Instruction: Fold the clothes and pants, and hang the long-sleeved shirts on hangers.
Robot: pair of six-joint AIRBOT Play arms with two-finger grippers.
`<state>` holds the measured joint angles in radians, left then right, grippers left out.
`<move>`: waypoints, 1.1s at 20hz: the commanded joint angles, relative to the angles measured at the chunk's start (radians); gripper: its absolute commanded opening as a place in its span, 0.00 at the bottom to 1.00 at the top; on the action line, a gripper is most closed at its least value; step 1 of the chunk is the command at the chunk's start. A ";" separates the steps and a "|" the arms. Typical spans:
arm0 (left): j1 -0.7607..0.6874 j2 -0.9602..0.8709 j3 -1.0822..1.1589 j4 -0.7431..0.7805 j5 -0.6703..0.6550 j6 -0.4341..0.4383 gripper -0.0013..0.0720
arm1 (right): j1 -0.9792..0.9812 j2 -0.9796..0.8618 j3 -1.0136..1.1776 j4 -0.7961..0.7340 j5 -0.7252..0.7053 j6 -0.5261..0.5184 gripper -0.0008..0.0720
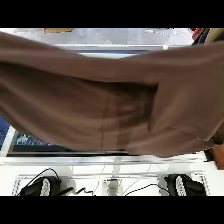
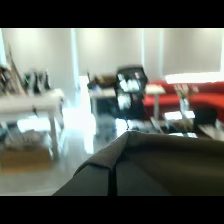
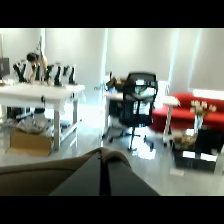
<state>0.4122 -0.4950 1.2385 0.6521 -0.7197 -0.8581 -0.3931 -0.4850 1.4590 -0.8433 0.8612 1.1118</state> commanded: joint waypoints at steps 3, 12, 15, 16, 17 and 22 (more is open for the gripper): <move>-0.026 -0.282 -0.137 0.013 -0.312 -0.107 0.03 | 0.001 -0.343 0.005 -0.047 0.286 0.167 0.03; -0.250 -0.953 -0.188 -0.154 0.047 -0.103 0.03 | 0.033 -1.056 0.005 -0.044 0.330 0.185 0.03; -0.295 -1.022 -0.154 -0.201 0.195 -0.103 0.03 | 0.096 -1.160 0.005 -0.047 0.186 0.182 0.03; -0.314 -1.032 -0.143 -0.201 0.227 -0.103 0.03 | 0.119 -1.180 0.005 -0.049 0.130 0.182 0.03; -0.327 -1.038 -0.135 -0.199 0.243 -0.103 0.03 | 0.143 -1.197 0.005 -0.054 0.076 0.182 0.03; -0.307 -1.038 -0.133 -0.036 0.127 -0.154 0.03 | 0.186 -1.210 0.005 -0.160 0.069 0.190 0.03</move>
<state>0.0978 -1.5211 1.1011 0.5323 -0.5396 -0.9703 -0.2298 -1.6737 1.4631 -0.9401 0.9432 1.2942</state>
